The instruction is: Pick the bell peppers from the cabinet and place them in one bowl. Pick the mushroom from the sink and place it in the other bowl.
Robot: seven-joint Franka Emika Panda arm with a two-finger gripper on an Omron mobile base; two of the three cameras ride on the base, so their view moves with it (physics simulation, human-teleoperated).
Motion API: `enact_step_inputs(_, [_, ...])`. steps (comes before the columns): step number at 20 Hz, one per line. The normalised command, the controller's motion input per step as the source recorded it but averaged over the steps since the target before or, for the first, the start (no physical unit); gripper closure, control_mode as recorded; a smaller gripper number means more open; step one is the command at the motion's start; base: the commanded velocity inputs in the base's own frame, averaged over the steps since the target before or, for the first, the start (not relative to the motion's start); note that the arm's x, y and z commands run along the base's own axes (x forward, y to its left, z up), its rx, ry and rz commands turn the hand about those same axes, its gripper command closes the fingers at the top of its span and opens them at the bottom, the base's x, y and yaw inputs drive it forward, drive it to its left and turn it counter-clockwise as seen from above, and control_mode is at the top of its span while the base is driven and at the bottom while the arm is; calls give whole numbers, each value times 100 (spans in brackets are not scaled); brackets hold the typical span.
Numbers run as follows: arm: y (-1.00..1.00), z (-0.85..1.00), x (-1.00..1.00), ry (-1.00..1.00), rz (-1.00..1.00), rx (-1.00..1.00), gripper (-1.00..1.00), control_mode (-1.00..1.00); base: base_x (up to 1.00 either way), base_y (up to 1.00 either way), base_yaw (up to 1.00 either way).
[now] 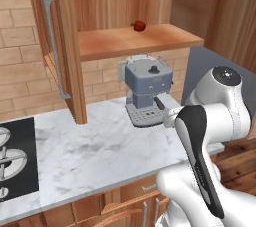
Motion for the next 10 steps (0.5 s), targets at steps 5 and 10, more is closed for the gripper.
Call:
enact_step_inputs(5, [0,0,0,0,0,0,-100,100,54,0,1])
enact_step_inputs(10, [0,0,0,0,0,0,-100,100,88,0,2])
